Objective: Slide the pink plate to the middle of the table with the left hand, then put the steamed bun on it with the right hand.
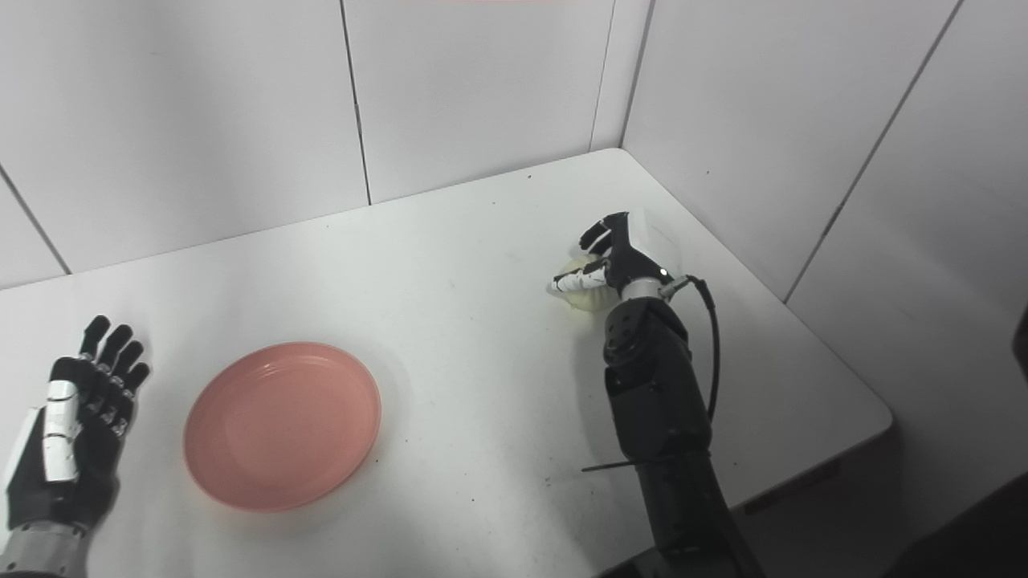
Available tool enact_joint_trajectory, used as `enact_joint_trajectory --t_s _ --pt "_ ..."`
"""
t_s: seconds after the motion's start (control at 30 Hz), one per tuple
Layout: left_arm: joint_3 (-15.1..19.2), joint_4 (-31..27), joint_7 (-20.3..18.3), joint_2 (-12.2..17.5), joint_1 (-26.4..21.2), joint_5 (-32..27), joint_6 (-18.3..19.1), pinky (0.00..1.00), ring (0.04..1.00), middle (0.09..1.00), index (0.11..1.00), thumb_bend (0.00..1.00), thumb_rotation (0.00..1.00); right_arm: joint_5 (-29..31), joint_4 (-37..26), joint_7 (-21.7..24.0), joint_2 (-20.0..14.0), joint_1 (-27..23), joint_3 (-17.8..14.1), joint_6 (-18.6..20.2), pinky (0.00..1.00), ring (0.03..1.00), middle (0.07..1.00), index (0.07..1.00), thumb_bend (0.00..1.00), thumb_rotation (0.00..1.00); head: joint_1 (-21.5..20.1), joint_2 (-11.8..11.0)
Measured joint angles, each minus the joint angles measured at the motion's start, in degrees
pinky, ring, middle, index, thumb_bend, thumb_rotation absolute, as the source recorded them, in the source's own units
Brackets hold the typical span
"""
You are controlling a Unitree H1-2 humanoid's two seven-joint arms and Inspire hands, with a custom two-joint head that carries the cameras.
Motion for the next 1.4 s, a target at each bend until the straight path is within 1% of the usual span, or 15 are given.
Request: enact_joint_trajectory --t_s 0.07,0.23,0.5,0.63,0.7,0.87,0.97,1.03,1.1,1.17,1.23,1.27,1.3,1.33,1.4 --pt "-0.1 -0.5 0.0 0.0 0.3 0.0 0.0 1.0 1.0 1.0 1.0 0.57 1.0 1.5 -0.5 -2.1 0.0 0.0 0.8 0.0 0.26 0.345 0.438 0.501 0.52 0.0 0.3 0.1" --pt "-0.3 -1.2 0.1 -0.1 0.8 0.3 0.0 1.0 1.0 1.0 1.0 0.58 1.0 4.6 -1.4 -6.0 -0.1 0.0 2.7 -1.1 0.25 0.332 0.431 0.506 0.52 0.0 1.6 0.5" --pt "-0.4 -2.8 1.0 -1.0 2.0 1.6 -0.1 0.99 0.988 0.987 0.993 0.6 1.0 10.7 -3.2 -9.0 0.3 0.3 5.3 -5.2 0.31 0.371 0.475 0.488 0.52 0.0 3.9 1.2" --pt "-0.6 -3.7 1.3 -1.8 2.7 2.6 -0.3 0.99 0.984 0.981 0.982 0.59 1.0 10.6 -5.9 -10.4 1.5 0.5 10.0 -5.8 0.21 0.293 0.468 0.483 0.52 0.0 5.7 1.4" --pt "-0.9 -4.1 1.3 -2.1 2.9 2.8 -0.3 0.98 0.979 0.975 0.974 0.58 1.0 10.7 -7.0 -10.4 2.5 0.5 12.7 -6.8 0.21 0.281 0.463 0.487 0.52 0.0 6.2 1.4" --pt "-1.5 -4.7 1.4 -2.5 3.4 3.7 -0.3 1.0 0.983 0.977 0.975 0.55 1.0 11.5 -7.7 -10.1 3.9 1.0 18.0 -10.7 0.27 0.348 0.477 0.483 0.52 0.0 8.2 1.5" --pt "-1.7 -5.0 1.8 -2.6 3.5 3.9 -0.3 1.0 0.979 0.972 0.963 0.53 1.0 11.3 -9.0 -9.2 4.1 2.5 21.1 -11.4 0.24 0.324 0.473 0.49 0.52 0.0 9.3 1.6" --pt "-1.9 -5.7 2.5 -2.7 4.0 4.1 0.0 1.0 0.981 0.977 0.963 0.54 1.0 11.2 -9.2 -8.6 4.2 3.3 23.1 -12.1 0.17 0.255 0.443 0.512 0.52 0.0 10.9 2.0" --pt "-2.5 -6.2 2.7 -3.0 4.4 4.9 0.7 1.0 0.987 0.984 0.969 0.55 1.0 11.2 -9.4 -8.5 4.7 4.0 24.9 -13.7 0.16 0.248 0.444 0.515 0.52 0.0 11.4 2.1" --pt "-3.1 -6.6 3.0 -3.6 4.6 5.4 1.6 1.0 0.985 0.981 0.97 0.55 1.0 11.0 -9.6 -8.3 5.2 4.5 27.0 -15.3 0.14 0.218 0.419 0.516 0.51 0.0 14.3 2.5" --pt "-3.4 -6.8 3.2 -4.1 4.8 5.9 2.0 1.0 0.982 0.977 0.967 0.55 1.0 11.0 -9.6 -8.1 6.2 4.8 28.5 -16.6 0.14 0.207 0.404 0.516 0.51 0.0 14.3 2.5" --pt "-3.5 -6.9 3.3 -4.2 4.9 6.1 2.0 1.0 0.981 0.975 0.965 0.56 1.0 11.0 -9.6 -7.9 6.6 4.9 29.3 -17.1 0.14 0.205 0.399 0.516 0.51 0.0 16.3 2.7" --pt "-3.7 -7.0 3.4 -4.4 4.9 6.2 2.0 1.0 0.979 0.974 0.964 0.56 1.0 11.1 -9.6 -7.5 6.8 5.1 30.0 -17.5 0.14 0.205 0.393 0.513 0.51 0.0 18.9 2.9" --pt "-3.7 -6.9 3.5 -4.5 4.9 6.3 2.0 1.0 0.979 0.975 0.965 0.57 1.0 11.4 -9.6 -7.1 7.0 5.3 30.5 -17.9 0.14 0.207 0.392 0.512 0.51 0.0 18.9 2.9" --pt "-3.8 -6.8 3.8 -4.6 4.9 6.5 2.0 1.0 0.987 0.982 0.97 0.57 1.0 12.1 -9.5 -6.3 7.4 6.3 31.2 -19.3 0.16 0.238 0.413 0.509 0.51 0.0 21.4 3.0"
